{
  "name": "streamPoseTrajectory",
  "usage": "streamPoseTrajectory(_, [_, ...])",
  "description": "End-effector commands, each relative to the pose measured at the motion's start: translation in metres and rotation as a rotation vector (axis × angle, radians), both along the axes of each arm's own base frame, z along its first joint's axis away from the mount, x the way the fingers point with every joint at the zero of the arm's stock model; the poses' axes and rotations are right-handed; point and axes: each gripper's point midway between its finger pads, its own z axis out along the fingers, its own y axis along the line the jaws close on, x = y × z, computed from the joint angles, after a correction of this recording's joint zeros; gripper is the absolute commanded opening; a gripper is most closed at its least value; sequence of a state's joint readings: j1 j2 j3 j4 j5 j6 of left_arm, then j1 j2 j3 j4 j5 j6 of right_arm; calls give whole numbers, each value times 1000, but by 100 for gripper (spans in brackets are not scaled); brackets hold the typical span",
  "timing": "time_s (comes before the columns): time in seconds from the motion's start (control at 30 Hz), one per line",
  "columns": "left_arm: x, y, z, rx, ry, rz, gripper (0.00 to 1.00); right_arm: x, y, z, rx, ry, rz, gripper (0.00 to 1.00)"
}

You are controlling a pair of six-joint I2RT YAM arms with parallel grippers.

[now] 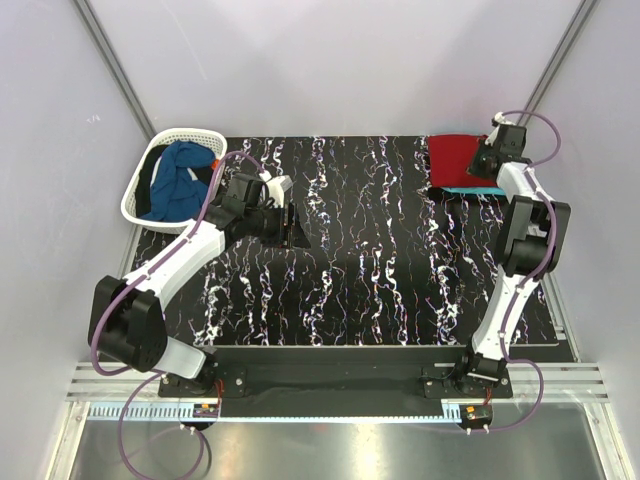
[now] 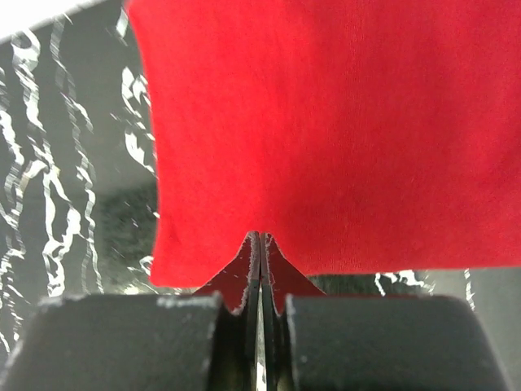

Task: Fold and stack the t-shirts
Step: Neatly place the folded tshirt to the corner, then reset both grippers

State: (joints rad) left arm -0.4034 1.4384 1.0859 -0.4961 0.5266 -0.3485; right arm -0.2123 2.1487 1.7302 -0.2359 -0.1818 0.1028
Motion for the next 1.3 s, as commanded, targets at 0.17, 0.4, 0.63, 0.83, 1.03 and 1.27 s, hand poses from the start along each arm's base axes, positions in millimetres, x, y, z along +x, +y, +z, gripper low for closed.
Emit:
streamPoseTrajectory(0.17, [5, -2, 17, -36, -68, -4, 61, -7, -3, 22, 24, 12, -59, 3])
streamPoseTrajectory(0.4, [13, 7, 40, -19, -182, 20, 61, -71, 72, 106, 239, -68, 34, 20])
streamPoseTrajectory(0.63, [11, 14, 83, -102, -368, 52, 62, -206, 167, 135, 472, -32, 134, 49])
streamPoseTrajectory(0.83, [0, 21, 124, -172, -499, 95, 63, -277, 171, 171, 448, -128, 162, 100])
streamPoseTrajectory(1.03, [-28, 28, 164, -229, -599, 76, 99, -319, 175, 186, 479, -190, 174, 100])
streamPoseTrajectory(1.27, [-46, 35, 173, -243, -605, 82, 99, -331, 180, 180, 491, -143, 202, 100])
